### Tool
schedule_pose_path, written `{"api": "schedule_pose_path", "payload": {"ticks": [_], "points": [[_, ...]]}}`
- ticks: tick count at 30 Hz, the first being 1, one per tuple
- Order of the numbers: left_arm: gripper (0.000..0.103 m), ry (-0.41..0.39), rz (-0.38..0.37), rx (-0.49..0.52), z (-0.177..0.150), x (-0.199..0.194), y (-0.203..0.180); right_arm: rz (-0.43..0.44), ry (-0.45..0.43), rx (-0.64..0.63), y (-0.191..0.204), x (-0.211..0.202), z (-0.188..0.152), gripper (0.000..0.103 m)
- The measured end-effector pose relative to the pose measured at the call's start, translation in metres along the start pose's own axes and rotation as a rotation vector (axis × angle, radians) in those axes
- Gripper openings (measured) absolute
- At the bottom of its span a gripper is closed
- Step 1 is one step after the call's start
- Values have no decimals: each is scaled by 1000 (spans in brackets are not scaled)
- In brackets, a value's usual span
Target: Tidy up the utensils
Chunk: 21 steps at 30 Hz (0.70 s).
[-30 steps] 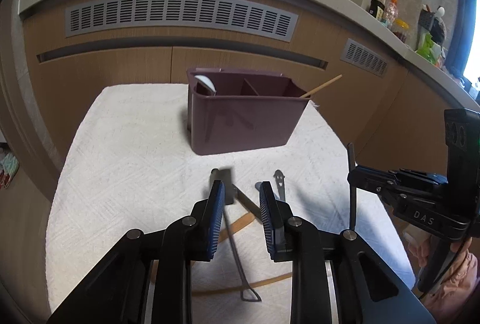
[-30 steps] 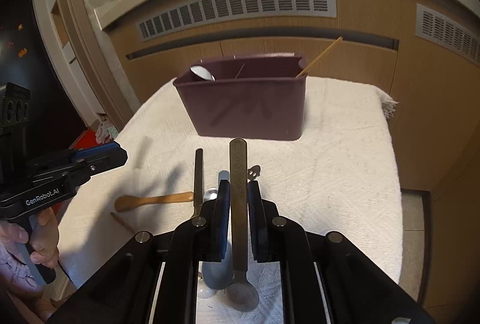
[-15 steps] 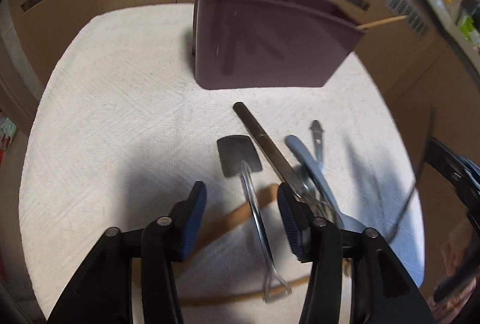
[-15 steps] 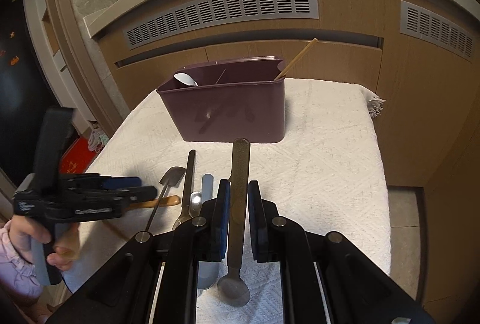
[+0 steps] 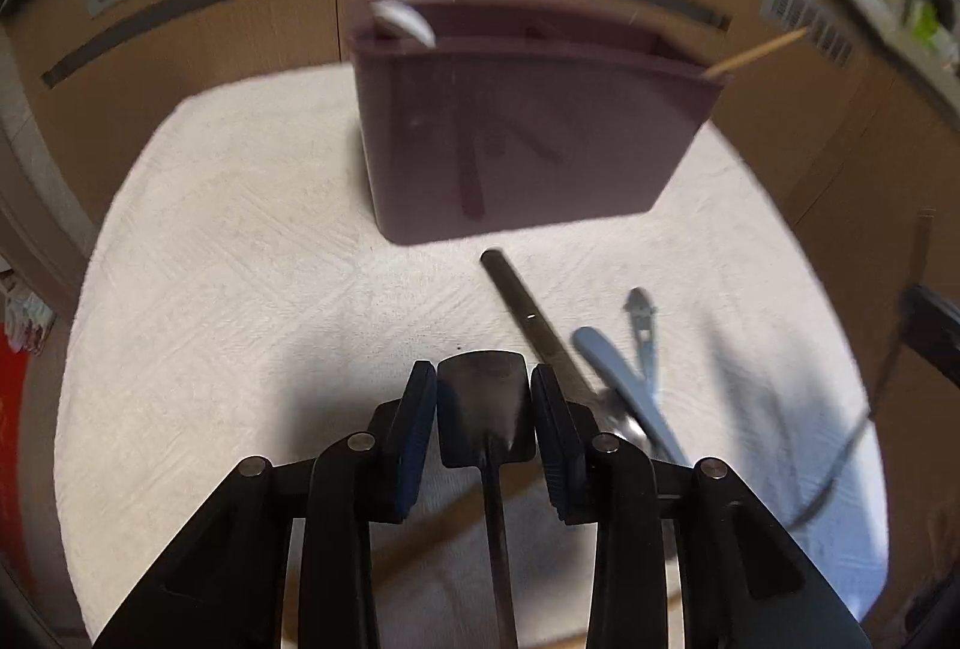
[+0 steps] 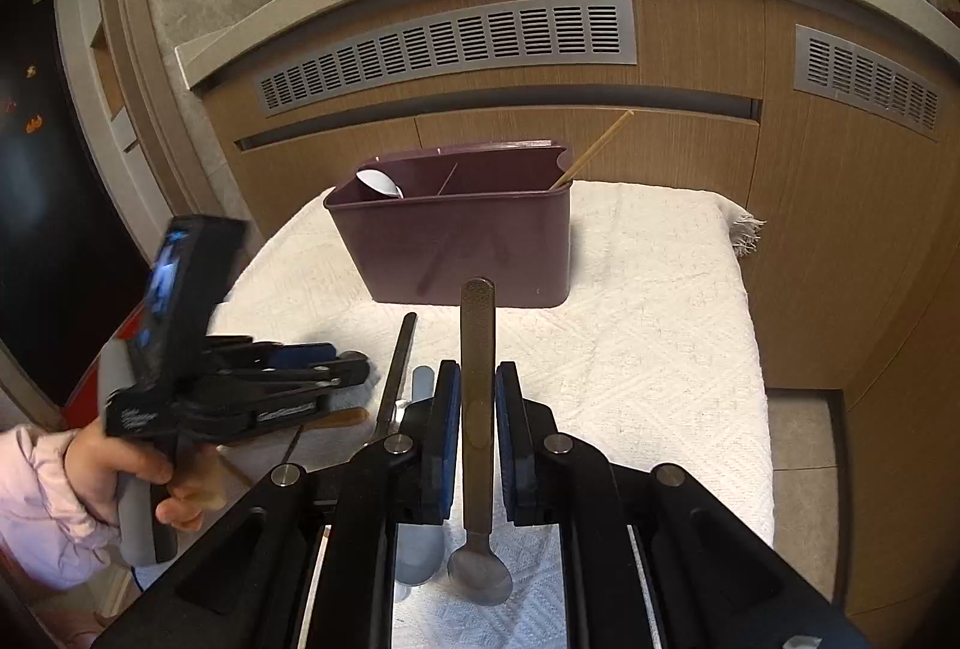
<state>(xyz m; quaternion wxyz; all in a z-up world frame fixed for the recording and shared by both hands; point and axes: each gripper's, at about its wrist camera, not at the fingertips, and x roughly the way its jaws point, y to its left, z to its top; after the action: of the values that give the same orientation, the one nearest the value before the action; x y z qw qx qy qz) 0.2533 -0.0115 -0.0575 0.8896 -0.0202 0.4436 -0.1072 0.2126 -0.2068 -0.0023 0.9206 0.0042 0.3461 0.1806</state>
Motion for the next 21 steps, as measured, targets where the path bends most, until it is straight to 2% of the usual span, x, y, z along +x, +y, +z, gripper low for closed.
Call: {"api": "schedule_pose_path", "payload": {"ticks": [3, 5, 8, 10, 15, 19, 21], "points": [[33, -116, -10, 10, -12, -41, 1, 14, -15, 7, 2, -7, -1, 10], [33, -161, -14, 7, -13, -58, 0, 18, -27, 12, 3, -12, -1, 10], [33, -188, -32, -3, -11, -70, 1, 19, -44, 19, 5, -17, 1, 9], [33, -202, -33, -3, -7, -76, 4, 18, -49, 17, 6, -18, 3, 5], [33, -220, -38, 8, -3, -75, -1, 5, -64, -6, 11, -20, 8, 5], [32, -225, -47, 10, -2, -77, -1, 5, -25, -30, 11, -12, 9, 5], [23, -227, -51, 7, -2, -78, 0, -7, 6, -27, 7, -1, 7, 5]]}}
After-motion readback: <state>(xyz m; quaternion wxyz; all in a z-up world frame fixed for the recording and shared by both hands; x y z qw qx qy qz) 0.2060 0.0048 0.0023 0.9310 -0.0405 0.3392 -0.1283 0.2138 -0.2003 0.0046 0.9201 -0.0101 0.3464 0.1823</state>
